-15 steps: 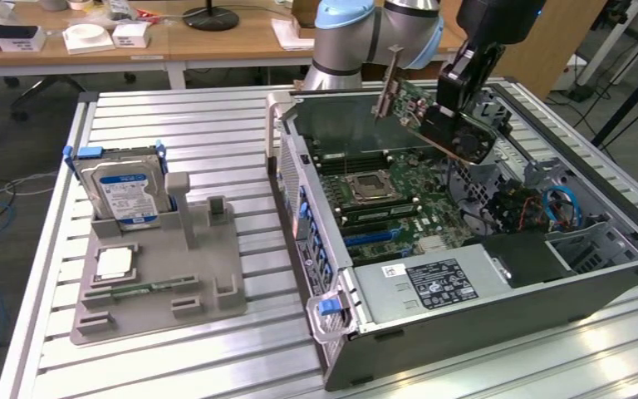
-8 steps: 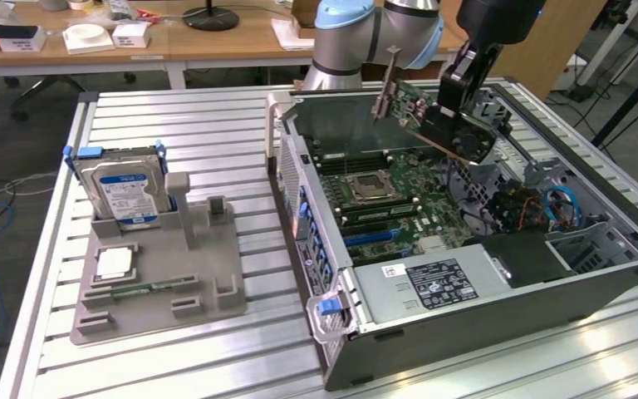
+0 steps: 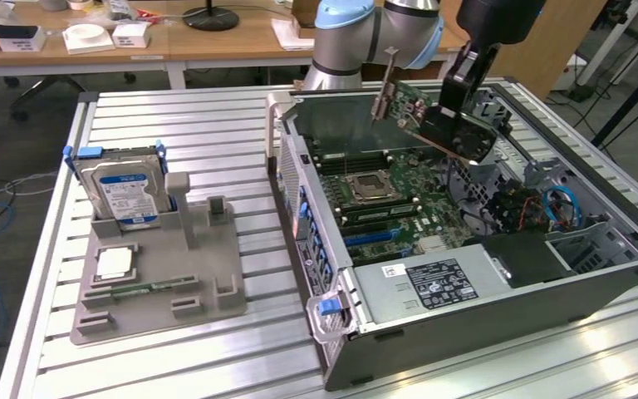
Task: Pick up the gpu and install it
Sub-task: 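Insert the gpu into the slot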
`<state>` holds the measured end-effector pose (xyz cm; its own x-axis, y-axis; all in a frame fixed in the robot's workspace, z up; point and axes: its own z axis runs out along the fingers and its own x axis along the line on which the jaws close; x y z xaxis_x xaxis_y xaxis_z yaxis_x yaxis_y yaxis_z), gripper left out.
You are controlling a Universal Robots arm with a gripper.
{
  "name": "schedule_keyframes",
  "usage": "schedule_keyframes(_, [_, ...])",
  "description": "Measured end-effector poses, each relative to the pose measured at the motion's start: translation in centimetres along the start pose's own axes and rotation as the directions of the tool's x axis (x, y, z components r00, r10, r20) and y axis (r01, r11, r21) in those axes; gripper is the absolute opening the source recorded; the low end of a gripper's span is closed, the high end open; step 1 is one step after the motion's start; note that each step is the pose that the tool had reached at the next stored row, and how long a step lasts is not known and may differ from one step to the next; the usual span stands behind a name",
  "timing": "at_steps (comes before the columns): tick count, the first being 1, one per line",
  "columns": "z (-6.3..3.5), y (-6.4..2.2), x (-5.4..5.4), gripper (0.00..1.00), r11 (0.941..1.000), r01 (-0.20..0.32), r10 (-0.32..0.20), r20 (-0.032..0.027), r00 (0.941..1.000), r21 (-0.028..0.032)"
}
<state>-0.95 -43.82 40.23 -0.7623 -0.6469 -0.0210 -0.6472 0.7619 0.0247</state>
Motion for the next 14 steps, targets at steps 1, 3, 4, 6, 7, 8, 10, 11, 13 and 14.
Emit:
schedule_keyframes(1, [0.00,0.00,0.00,0.27,1.0000,0.007,-0.007,-0.0002,1.0000,-0.0001])
schedule_keyframes(3, [0.00,0.00,0.00,0.27,0.9998,0.021,-0.021,-0.0006,0.9998,-0.0004])
schedule_keyframes(4, [0.00,0.00,0.00,0.27,0.9996,0.029,-0.029,-0.0008,0.9996,-0.0006])
schedule_keyframes(6, [0.00,0.00,0.00,0.27,0.9991,0.044,-0.044,-0.0011,0.9991,-0.0009])
schedule_keyframes(7, [0.00,0.00,0.00,0.27,0.9987,0.051,-0.051,-0.0013,0.9987,-0.0010])
schedule_keyframes(8, [0.00,0.00,0.00,0.27,0.9983,0.058,-0.058,-0.0014,0.9983,-0.0012])
schedule_keyframes(10, [0.00,0.00,0.00,0.27,0.9974,0.072,-0.072,-0.0017,0.9974,-0.0016])
schedule_keyframes(11, [0.00,0.00,0.00,0.27,0.9969,0.079,-0.079,-0.0019,0.9969,-0.0017])
schedule_keyframes(13, [0.00,0.00,0.00,0.27,0.9957,0.093,-0.093,-0.0022,0.9957,-0.0021])
schedule_keyframes(14, [0.00,0.00,0.00,0.27,0.9950,0.100,-0.100,-0.0024,0.9950,-0.0022])
